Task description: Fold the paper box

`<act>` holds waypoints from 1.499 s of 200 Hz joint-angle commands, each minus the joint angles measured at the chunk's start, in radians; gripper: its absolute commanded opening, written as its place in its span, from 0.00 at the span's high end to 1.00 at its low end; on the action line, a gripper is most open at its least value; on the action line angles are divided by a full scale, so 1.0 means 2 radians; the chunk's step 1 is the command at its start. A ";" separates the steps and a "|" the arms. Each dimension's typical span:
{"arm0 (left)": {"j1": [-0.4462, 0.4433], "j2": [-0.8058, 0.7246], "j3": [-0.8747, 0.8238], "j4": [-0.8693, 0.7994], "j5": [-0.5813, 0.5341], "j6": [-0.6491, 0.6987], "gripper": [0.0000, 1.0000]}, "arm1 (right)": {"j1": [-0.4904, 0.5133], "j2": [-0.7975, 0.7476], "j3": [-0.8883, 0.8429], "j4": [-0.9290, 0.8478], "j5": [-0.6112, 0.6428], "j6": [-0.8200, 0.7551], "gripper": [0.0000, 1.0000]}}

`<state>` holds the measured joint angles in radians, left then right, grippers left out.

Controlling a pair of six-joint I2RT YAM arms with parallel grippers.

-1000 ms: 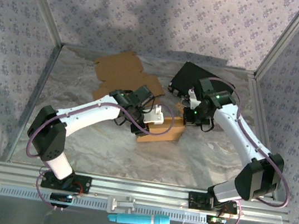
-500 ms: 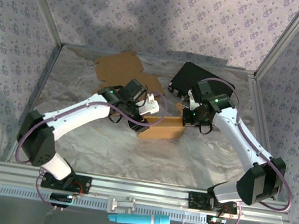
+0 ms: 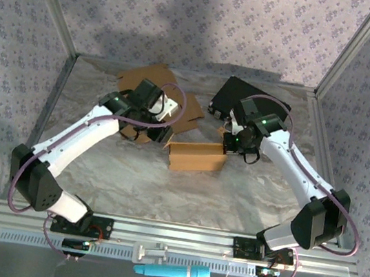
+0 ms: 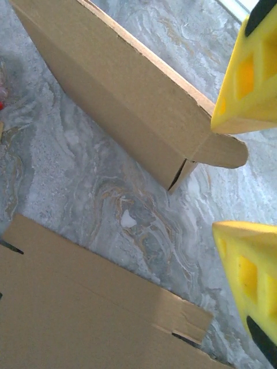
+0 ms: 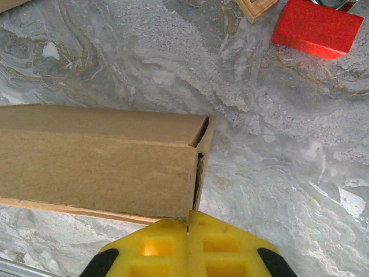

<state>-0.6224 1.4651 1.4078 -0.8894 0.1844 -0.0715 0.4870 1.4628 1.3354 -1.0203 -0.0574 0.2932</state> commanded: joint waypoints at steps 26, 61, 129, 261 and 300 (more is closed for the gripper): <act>-0.025 0.010 0.015 -0.061 -0.007 -0.007 0.61 | 0.002 0.008 0.012 -0.014 0.002 0.008 1.00; -0.038 0.028 0.015 -0.063 -0.029 0.008 0.63 | 0.003 0.007 0.010 -0.014 0.001 0.008 1.00; -0.042 0.047 0.021 -0.055 -0.049 0.017 0.75 | 0.001 0.008 0.011 -0.014 -0.002 0.007 1.00; -0.043 0.074 0.059 -0.079 0.009 -0.075 1.00 | 0.006 0.015 0.013 -0.007 0.004 0.020 1.00; -0.040 0.095 0.083 -0.100 0.041 -0.168 1.00 | 0.013 0.022 0.017 -0.010 0.015 0.027 1.00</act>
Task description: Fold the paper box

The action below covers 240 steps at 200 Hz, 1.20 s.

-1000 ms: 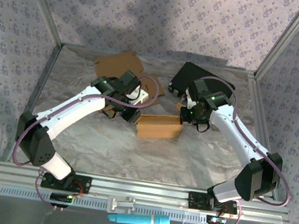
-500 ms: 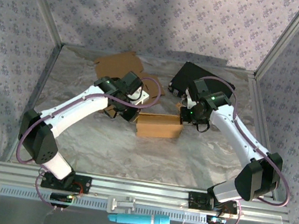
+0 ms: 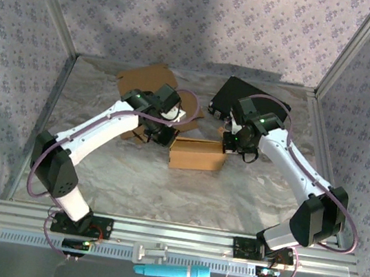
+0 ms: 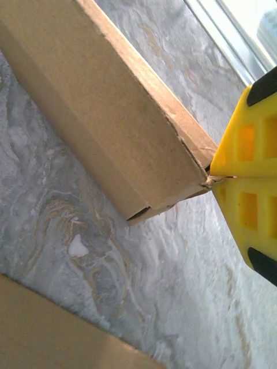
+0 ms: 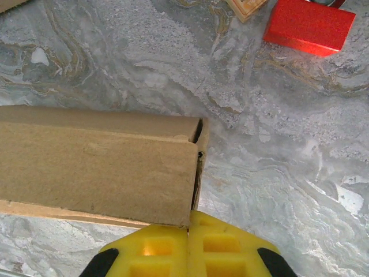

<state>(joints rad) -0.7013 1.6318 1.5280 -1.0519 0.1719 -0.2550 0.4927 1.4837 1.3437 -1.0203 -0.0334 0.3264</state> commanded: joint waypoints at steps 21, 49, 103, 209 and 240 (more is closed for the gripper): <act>0.002 0.019 0.028 -0.025 0.060 -0.111 1.00 | 0.011 0.012 0.015 -0.009 0.004 0.015 1.00; 0.003 0.023 0.027 -0.016 0.073 -0.137 1.00 | 0.017 0.014 0.015 -0.006 0.003 0.020 1.00; 0.006 0.027 0.022 -0.017 0.079 -0.140 1.00 | 0.021 0.014 0.013 -0.007 0.007 0.021 1.00; 0.006 -0.006 -0.067 0.044 0.046 -0.102 1.00 | 0.020 -0.012 -0.006 0.003 0.014 0.028 0.99; 0.006 -0.004 -0.064 0.044 0.046 -0.107 1.00 | 0.016 -0.057 0.003 -0.022 -0.001 0.073 0.80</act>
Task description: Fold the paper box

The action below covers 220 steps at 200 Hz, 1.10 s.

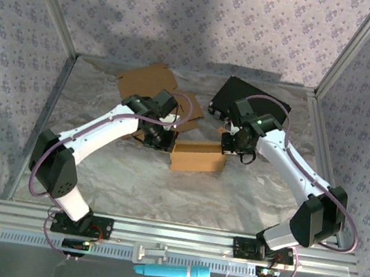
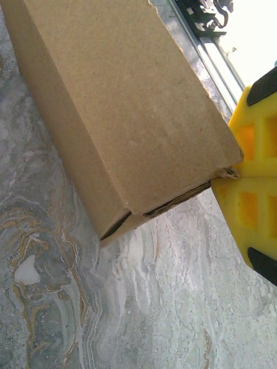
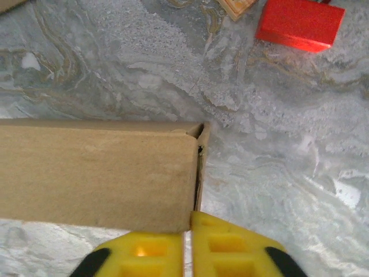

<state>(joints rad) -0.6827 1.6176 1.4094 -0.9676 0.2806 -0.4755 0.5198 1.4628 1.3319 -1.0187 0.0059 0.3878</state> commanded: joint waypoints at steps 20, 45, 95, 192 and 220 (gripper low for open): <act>-0.004 0.003 -0.004 0.002 -0.008 0.002 1.00 | -0.016 -0.085 -0.002 -0.015 -0.058 0.099 0.67; -0.004 0.006 0.001 0.001 -0.006 0.003 1.00 | -0.053 -0.124 -0.037 0.053 -0.120 0.214 0.53; -0.007 0.010 0.003 0.002 -0.006 -0.001 1.00 | -0.099 -0.123 -0.111 0.167 -0.200 0.430 0.44; -0.007 0.008 0.005 0.003 -0.007 -0.008 1.00 | -0.131 -0.090 -0.157 0.139 -0.237 0.465 0.48; -0.007 0.005 0.006 0.002 -0.006 -0.012 0.96 | -0.129 -0.079 -0.165 0.127 -0.234 0.450 0.55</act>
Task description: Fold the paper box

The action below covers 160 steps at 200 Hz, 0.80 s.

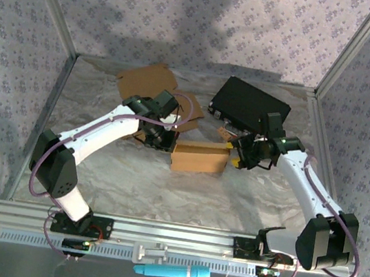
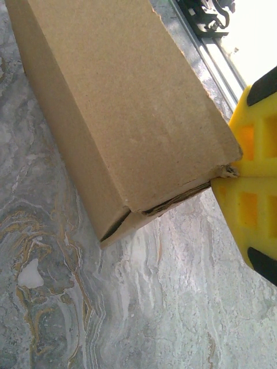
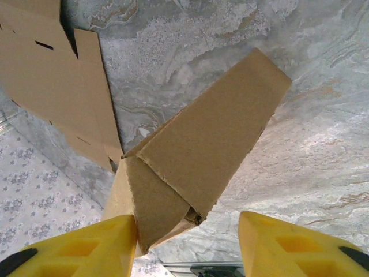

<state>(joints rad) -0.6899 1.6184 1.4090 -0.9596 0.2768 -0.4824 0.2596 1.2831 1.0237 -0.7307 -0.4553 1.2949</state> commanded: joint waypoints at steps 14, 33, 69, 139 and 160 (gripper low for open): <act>-0.001 -0.004 0.009 -0.001 0.000 -0.021 0.79 | 0.000 0.011 -0.017 -0.030 0.005 -0.011 0.57; 0.006 -0.027 0.011 0.010 0.019 -0.056 0.64 | -0.001 0.013 -0.028 -0.039 0.008 -0.020 0.57; 0.039 -0.075 -0.018 0.078 0.063 -0.149 0.45 | -0.001 0.017 -0.034 -0.049 0.014 -0.031 0.57; 0.060 -0.038 -0.066 0.137 0.100 -0.180 0.50 | -0.001 0.019 -0.028 -0.056 0.022 -0.036 0.58; 0.059 -0.034 -0.084 0.153 0.105 -0.178 0.56 | -0.002 0.019 -0.028 -0.056 0.024 -0.035 0.58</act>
<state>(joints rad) -0.5694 1.5417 1.2686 -0.7101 0.4484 -0.8246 0.2592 1.2922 0.9863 -0.7330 -0.4606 1.2377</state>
